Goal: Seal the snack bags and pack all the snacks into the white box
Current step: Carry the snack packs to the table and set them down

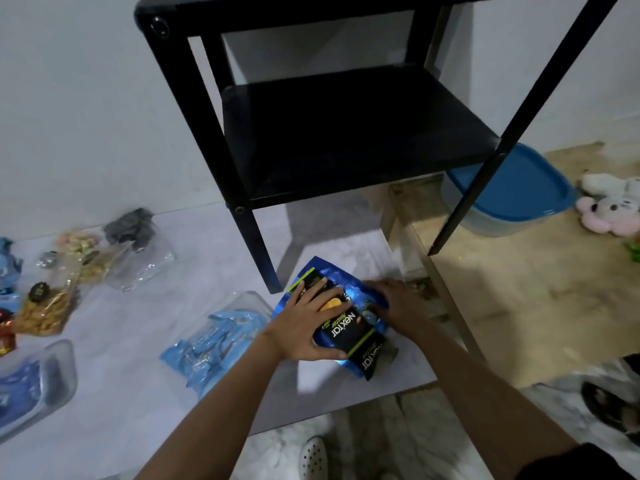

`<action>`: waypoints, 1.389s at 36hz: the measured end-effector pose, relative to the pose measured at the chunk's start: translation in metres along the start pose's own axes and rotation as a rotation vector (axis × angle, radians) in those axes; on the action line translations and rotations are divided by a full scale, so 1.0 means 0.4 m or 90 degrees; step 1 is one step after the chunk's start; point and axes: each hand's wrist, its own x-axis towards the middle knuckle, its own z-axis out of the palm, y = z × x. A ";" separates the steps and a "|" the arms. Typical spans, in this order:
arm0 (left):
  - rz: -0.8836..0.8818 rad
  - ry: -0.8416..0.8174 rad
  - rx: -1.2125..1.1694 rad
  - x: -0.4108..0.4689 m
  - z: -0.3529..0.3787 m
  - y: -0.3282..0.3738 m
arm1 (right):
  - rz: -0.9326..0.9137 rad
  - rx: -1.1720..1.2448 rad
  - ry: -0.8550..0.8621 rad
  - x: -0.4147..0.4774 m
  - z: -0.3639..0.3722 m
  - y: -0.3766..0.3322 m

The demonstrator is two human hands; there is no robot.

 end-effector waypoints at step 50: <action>-0.373 0.323 0.106 -0.203 -0.210 0.262 | -0.186 0.134 0.152 -0.215 -0.281 -0.156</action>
